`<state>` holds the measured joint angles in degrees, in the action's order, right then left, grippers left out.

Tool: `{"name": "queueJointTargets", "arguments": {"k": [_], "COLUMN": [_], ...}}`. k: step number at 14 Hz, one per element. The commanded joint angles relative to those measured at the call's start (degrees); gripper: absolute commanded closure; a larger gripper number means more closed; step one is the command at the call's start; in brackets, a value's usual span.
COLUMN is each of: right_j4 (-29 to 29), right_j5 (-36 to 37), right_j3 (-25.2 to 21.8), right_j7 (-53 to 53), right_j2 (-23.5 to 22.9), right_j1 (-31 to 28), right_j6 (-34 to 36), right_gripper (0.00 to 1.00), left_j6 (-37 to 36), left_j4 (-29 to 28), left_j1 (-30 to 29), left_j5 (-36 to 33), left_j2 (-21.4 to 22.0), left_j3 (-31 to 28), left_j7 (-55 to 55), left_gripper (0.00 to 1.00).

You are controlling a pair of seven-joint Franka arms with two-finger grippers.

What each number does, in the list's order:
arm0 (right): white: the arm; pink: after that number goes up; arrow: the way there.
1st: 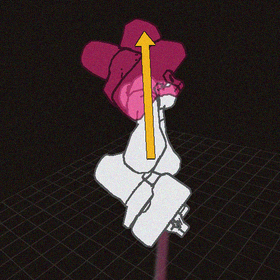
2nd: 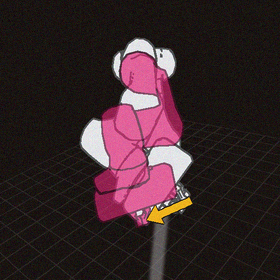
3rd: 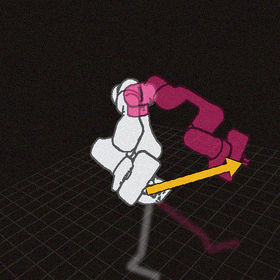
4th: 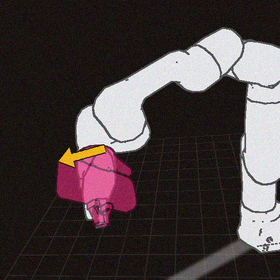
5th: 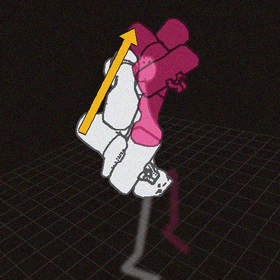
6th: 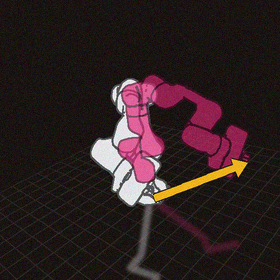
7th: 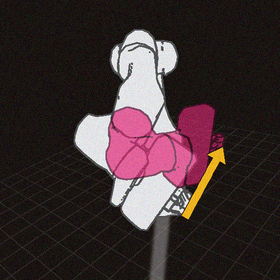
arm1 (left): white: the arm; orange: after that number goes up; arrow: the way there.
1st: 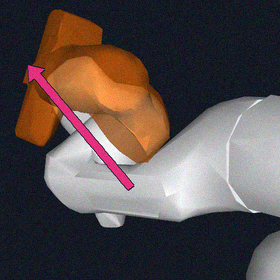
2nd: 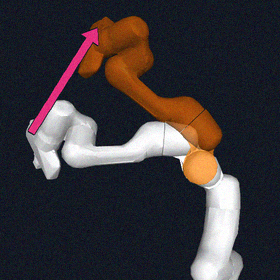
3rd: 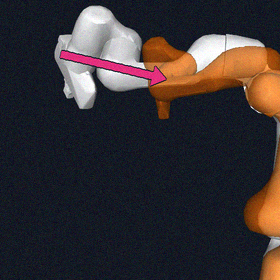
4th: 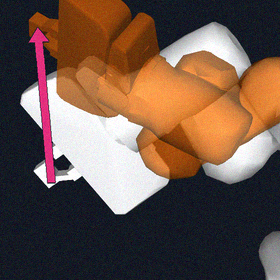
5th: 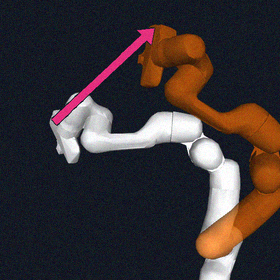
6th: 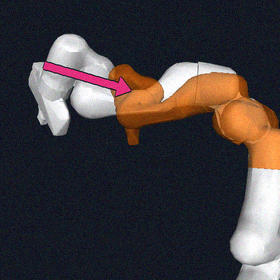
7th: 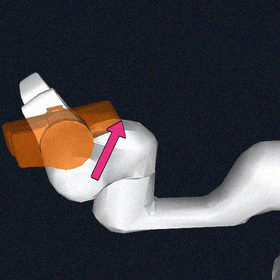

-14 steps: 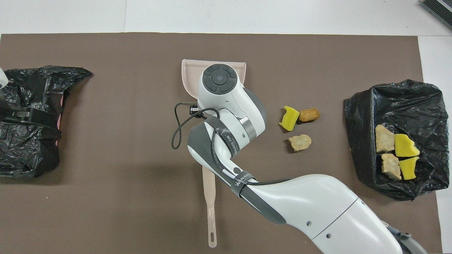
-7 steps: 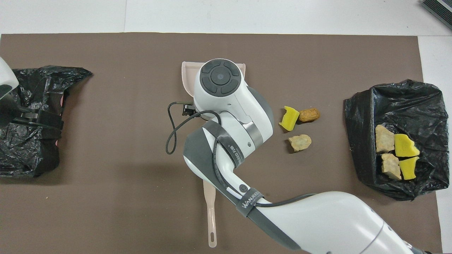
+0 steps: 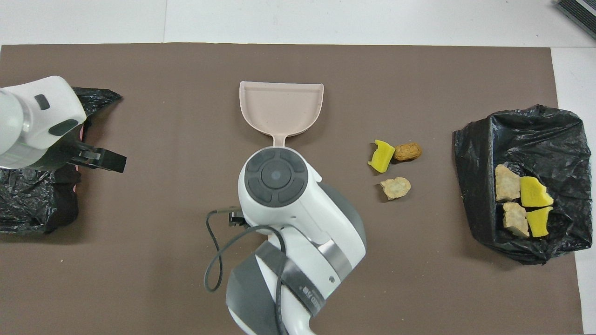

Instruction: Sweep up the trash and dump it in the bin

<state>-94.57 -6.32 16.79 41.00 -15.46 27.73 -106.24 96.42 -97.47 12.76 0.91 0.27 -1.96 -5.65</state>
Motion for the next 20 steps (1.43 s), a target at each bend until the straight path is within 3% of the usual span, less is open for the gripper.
{"name": "queueJointTargets", "arguments": {"k": [1, 4, 7, 9, 17, 18, 19, 20], "right_j4": [-15.86, -28.26, -32.94, -34.88, -35.07, -35.15, -35.16, -35.07], "right_j5": [-4.21, -7.91, -10.20, -10.20, -10.20, -10.20, -10.20, -10.03], "right_j3": [-0.09, -0.09, -0.09, -0.09, -0.27, -0.27, -0.35, -0.35], "right_j7": [-0.31, -1.80, -3.74, -4.18, -8.83, -9.36, -10.06, -10.76], "right_j2": [9.28, 16.84, 16.00, 15.03, 11.68, 11.68, 11.68, 11.68], "right_j1": [1.36, 4.00, 7.51, 8.39, 7.87, 7.78, 7.78, 7.78], "right_j6": [-7.02, -10.83, -15.55, -20.74, -26.56, -26.47, -26.30, -26.21], "right_gripper": [0.00, 0.00, 0.00, 0.00, 0.01, 0.12, 0.31, 0.56], "left_j6": [3.59, 7.98, 10.80, 11.68, 16.78, 18.00, 19.49, 20.81], "left_j4": [-0.70, -0.44, 1.40, 2.11, 7.82, 8.17, 8.26, 8.26], "left_j1": [3.40, 6.47, 8.24, 8.95, 18.00, 18.61, 19.58, 20.46], "left_j5": [1.03, 1.03, 1.37, 2.95, 3.22, 3.14, 3.14, 3.22], "left_j2": [-1.66, -4.83, -8.69, -11.15, -21.52, -22.67, -23.46, -24.60], "left_j3": [-0.85, -0.85, -0.76, -0.76, -0.58, -0.58, -0.58, -0.58], "left_j7": [1.25, 1.69, 1.61, 1.78, 15.30, 17.49, 18.82, 19.88], "left_gripper": [0.00, 0.00, 0.00, 0.00, 0.00, 0.00, 0.00, 0.00]}}
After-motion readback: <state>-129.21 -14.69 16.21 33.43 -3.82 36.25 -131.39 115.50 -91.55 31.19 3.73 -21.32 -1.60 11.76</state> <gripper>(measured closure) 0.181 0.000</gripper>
